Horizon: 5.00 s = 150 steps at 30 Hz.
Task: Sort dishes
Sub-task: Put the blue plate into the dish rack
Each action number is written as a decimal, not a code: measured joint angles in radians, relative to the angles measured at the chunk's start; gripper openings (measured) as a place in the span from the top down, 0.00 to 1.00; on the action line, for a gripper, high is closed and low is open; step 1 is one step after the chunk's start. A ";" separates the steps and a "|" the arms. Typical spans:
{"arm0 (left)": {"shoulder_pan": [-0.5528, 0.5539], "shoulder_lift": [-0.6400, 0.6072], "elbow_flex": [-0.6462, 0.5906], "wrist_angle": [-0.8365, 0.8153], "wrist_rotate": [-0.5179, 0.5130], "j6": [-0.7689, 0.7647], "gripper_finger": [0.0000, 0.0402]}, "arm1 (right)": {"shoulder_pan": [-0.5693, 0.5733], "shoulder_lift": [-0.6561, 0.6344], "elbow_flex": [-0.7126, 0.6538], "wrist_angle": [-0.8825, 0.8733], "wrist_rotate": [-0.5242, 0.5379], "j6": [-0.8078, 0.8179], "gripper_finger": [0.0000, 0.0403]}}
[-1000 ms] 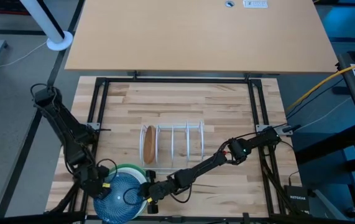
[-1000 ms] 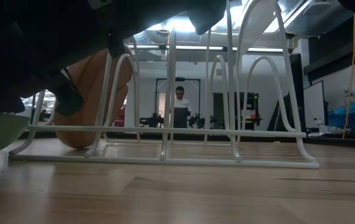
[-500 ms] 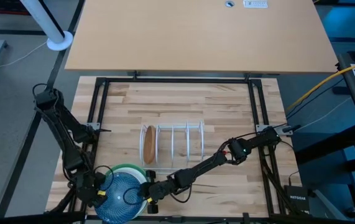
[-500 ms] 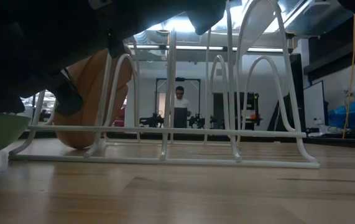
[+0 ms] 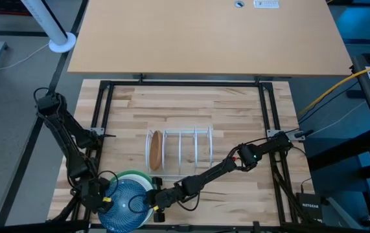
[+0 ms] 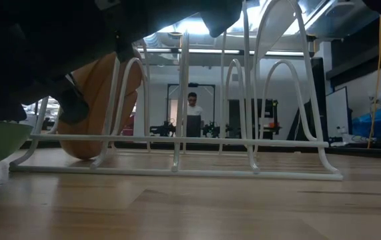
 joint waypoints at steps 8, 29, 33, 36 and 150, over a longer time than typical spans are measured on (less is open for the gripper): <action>0.044 0.004 -0.002 -0.010 0.009 0.028 0.72 | 0.000 0.000 0.000 0.000 0.000 0.000 0.99; 0.141 0.013 -0.003 -0.224 -0.010 0.186 0.72 | -0.006 0.000 0.000 0.007 0.000 0.001 0.99; 0.153 0.014 -0.003 -0.186 -0.041 0.214 0.72 | -0.006 0.000 0.000 -0.002 0.001 0.001 0.99; 0.158 0.014 -0.003 -0.168 -0.073 0.217 0.72 | -0.006 0.000 -0.001 -0.006 0.002 -0.001 0.99; 0.185 -0.079 0.062 -0.219 -0.380 0.377 1.00 | 0.007 -0.054 0.305 -0.396 0.089 -0.140 0.99</action>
